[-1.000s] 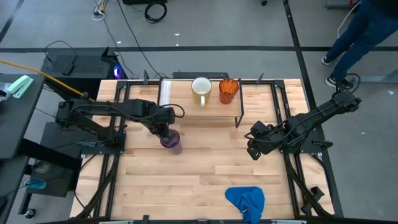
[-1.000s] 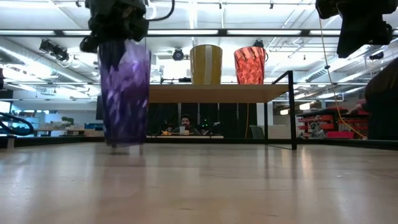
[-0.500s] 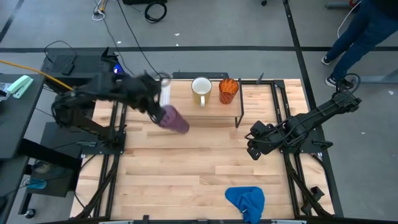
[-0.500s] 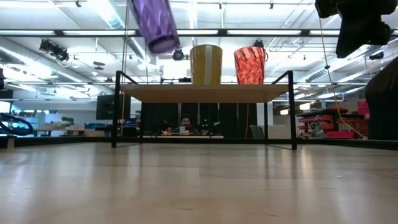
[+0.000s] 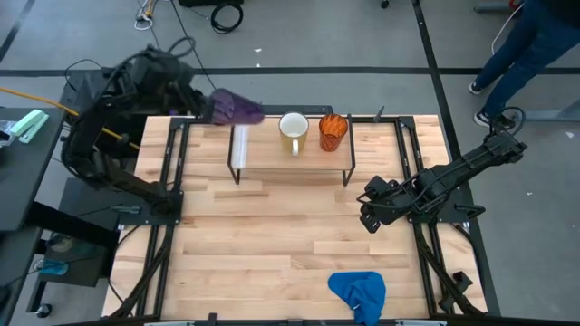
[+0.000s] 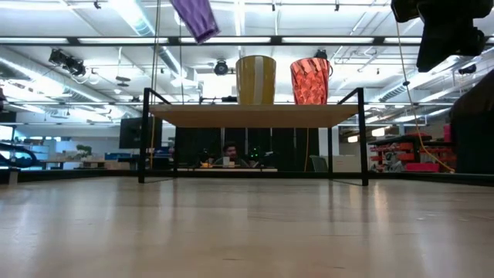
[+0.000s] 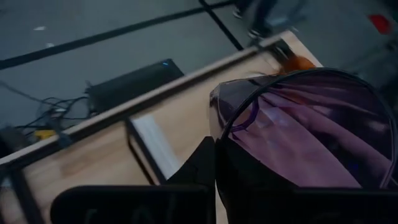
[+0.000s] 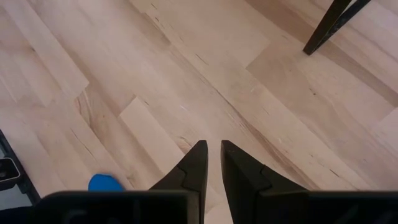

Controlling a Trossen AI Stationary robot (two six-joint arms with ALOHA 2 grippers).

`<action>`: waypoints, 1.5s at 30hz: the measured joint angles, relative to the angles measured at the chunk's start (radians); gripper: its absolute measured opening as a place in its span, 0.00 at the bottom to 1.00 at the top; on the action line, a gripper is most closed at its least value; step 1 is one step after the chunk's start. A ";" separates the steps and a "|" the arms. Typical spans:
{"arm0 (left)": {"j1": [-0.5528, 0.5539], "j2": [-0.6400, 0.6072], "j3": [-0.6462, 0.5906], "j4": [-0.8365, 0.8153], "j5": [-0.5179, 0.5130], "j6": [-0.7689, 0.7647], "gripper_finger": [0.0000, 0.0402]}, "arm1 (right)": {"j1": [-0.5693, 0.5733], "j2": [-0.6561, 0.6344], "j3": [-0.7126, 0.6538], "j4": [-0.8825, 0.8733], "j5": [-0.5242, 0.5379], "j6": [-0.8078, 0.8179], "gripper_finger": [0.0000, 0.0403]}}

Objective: Stack small to large cups/mugs on shelf
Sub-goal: Put the purple glass on the shelf

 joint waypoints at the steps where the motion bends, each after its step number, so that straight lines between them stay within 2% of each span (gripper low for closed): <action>1: 0.025 0.000 0.000 0.000 -0.001 0.000 0.03 | 0.000 0.000 0.000 0.000 0.000 0.000 0.13; 7: 0.136 0.063 0.000 0.007 0.007 0.016 0.03 | 0.000 0.000 0.000 0.000 0.000 0.011 0.13; 13: 0.182 0.160 0.000 -0.077 0.155 0.091 0.03 | 0.000 0.000 0.000 0.000 -0.002 0.027 0.13; 19: 0.173 0.230 -0.001 -0.097 0.216 0.128 0.03 | 0.000 0.000 0.000 0.000 -0.004 0.026 0.13; 30: 0.162 0.313 -0.001 -0.096 0.210 0.156 0.03 | 0.000 0.000 0.000 0.000 -0.004 0.026 0.13; 45: 0.158 0.344 -0.002 -0.097 0.177 0.164 0.03 | 0.000 0.000 0.000 0.000 -0.004 0.026 0.13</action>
